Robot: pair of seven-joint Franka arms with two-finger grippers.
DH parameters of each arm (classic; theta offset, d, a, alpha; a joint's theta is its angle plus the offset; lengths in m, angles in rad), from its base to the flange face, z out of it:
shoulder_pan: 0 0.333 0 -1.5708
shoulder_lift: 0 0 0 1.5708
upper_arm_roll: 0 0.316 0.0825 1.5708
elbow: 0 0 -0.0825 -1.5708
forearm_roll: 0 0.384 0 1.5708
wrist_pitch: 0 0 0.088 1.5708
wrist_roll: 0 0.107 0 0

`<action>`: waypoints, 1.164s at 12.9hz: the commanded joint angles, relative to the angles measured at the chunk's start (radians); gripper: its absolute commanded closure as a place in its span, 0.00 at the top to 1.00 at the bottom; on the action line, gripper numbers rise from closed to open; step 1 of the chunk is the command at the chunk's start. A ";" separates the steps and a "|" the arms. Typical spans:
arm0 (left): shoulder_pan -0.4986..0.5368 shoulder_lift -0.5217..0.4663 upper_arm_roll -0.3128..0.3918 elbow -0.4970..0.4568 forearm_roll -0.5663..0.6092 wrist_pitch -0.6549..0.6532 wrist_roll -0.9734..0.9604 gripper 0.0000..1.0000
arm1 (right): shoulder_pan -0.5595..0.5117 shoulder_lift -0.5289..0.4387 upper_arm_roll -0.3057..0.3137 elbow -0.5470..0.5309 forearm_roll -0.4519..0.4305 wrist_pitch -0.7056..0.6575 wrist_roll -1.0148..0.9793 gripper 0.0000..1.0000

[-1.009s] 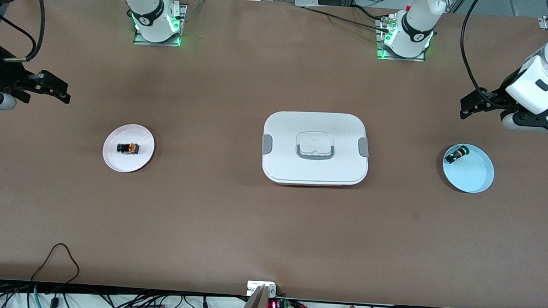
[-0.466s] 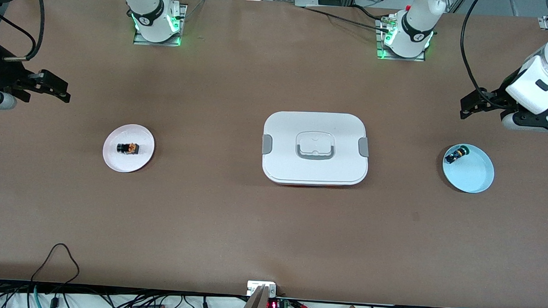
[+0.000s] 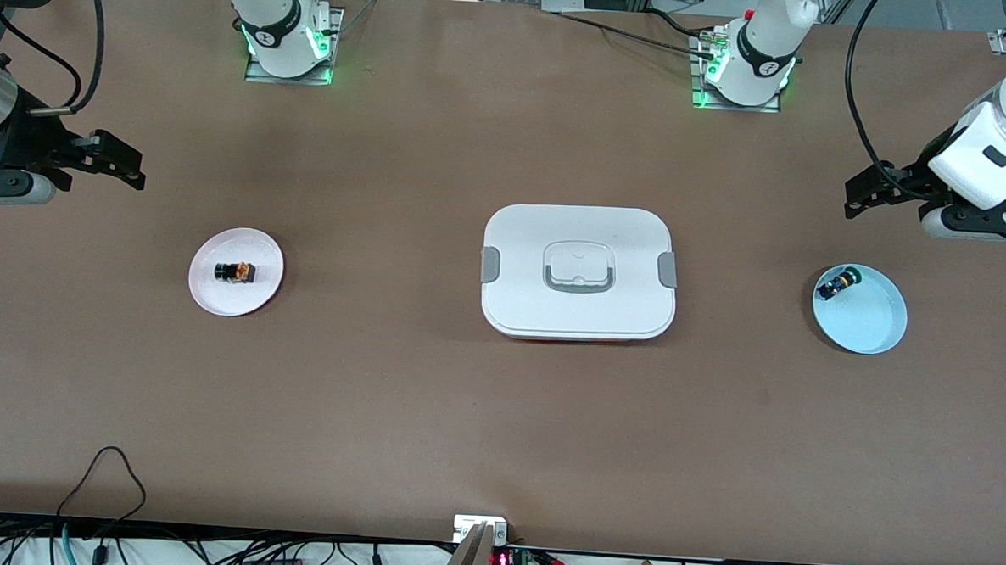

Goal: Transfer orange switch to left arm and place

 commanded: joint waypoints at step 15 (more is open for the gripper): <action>0.005 0.006 -0.004 0.022 -0.007 -0.020 -0.008 1.00 | 0.019 0.254 -0.002 -0.184 -0.052 0.383 0.085 1.00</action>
